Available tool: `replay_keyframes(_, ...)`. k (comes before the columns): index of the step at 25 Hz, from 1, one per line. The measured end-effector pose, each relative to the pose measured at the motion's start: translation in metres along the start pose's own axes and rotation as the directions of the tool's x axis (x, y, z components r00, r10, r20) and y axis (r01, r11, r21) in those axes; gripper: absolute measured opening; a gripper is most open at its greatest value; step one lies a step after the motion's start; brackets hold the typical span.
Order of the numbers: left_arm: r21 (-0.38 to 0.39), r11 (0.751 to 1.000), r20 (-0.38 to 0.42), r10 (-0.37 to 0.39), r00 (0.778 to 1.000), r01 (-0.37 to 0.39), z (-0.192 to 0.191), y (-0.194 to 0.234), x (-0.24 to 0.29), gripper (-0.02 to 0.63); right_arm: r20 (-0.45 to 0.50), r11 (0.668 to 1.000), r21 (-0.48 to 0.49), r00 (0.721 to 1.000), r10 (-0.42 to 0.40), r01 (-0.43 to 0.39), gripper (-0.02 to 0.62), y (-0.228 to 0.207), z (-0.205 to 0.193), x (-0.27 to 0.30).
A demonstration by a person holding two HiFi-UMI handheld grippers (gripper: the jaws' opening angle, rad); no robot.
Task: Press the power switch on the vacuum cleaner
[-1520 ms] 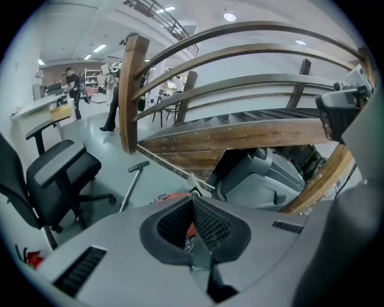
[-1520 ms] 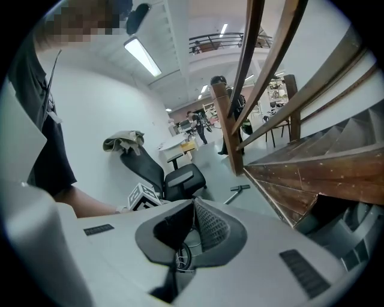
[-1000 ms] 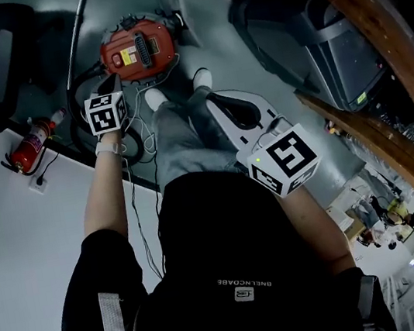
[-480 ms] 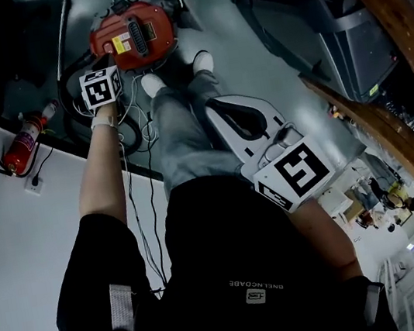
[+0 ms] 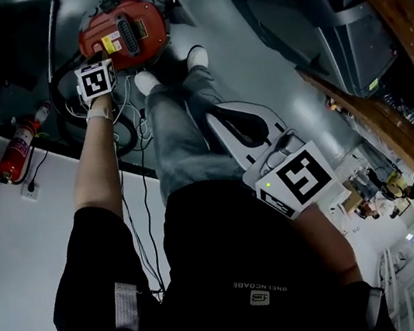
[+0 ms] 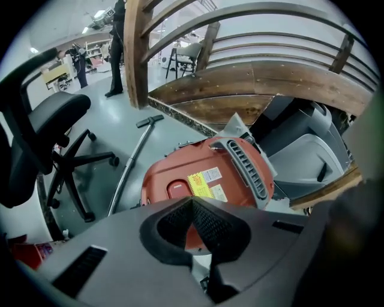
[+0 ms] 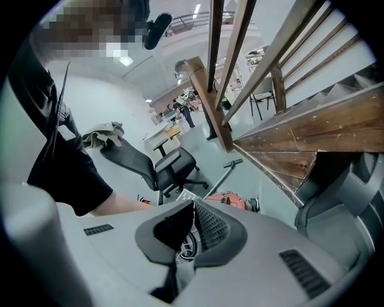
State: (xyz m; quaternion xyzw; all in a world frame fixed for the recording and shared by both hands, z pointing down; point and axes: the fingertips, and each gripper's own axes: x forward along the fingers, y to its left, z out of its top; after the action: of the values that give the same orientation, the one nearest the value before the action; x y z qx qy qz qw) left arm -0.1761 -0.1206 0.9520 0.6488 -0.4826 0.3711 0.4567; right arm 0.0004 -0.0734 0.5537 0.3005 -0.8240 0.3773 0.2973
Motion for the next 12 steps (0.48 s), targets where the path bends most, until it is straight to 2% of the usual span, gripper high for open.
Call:
replay_keyframes(3, -0.029, 1.000, -0.001, 0.001, 1.000, -0.001, -0.0039, 0.0059, 0.0053, 0.015, 0.005, 1.000, 0.008, 1.000, -0.008, 0.008, 0.029, -0.0042, 0.0007, -0.0010)
replay_keyframes(8, -0.002, 1.000, -0.013, -0.001, 1.000, 0.001, -0.0058, 0.0060, 0.0070, 0.015, 0.006, 1.000, 0.016, 1.000, -0.018, 0.018, 0.029, -0.0078, -0.0026, -0.0008)
replay_keyframes(12, -0.023, 1.000, -0.011, 0.000, 1.000, 0.000, -0.0074, 0.0081, 0.0092, 0.015, 0.009, 1.000, 0.022, 1.000, -0.022, 0.022, 0.029, -0.0085, -0.0045, -0.0009)
